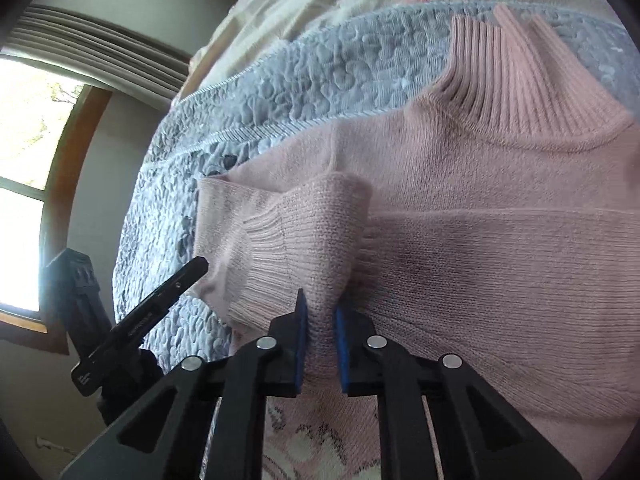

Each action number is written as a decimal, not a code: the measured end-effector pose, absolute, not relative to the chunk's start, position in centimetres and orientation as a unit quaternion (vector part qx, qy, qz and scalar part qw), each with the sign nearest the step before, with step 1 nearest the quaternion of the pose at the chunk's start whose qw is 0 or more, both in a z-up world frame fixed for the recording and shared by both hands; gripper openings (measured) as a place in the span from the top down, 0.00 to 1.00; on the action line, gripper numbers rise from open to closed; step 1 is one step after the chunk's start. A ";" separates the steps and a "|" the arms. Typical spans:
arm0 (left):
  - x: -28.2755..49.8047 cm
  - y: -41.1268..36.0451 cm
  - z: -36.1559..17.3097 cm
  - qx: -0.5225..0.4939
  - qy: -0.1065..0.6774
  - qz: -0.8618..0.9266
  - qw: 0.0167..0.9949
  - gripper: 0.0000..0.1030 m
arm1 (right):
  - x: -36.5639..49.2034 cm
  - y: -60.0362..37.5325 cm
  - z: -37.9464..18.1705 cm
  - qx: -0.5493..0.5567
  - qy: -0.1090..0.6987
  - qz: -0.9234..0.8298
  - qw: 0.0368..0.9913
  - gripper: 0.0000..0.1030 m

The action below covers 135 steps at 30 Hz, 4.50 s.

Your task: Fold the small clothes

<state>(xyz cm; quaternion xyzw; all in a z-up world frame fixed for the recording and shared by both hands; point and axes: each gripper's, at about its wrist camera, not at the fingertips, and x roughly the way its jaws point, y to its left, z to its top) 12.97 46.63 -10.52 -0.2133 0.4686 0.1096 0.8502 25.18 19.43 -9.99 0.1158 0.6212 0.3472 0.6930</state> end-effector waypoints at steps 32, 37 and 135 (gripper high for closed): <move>16.9 38.8 -11.3 -0.178 0.486 0.034 0.855 0.78 | 24.0 13.1 -7.2 -0.012 0.565 0.259 0.784 0.63; 17.3 38.4 -12.2 -0.170 0.498 0.037 0.850 0.78 | 22.5 18.5 -9.0 -0.067 0.583 0.270 0.763 0.56; 41.4 29.5 -16.0 -0.102 0.549 -0.055 0.828 0.93 | 47.0 10.4 -15.2 0.077 0.601 0.261 0.752 0.87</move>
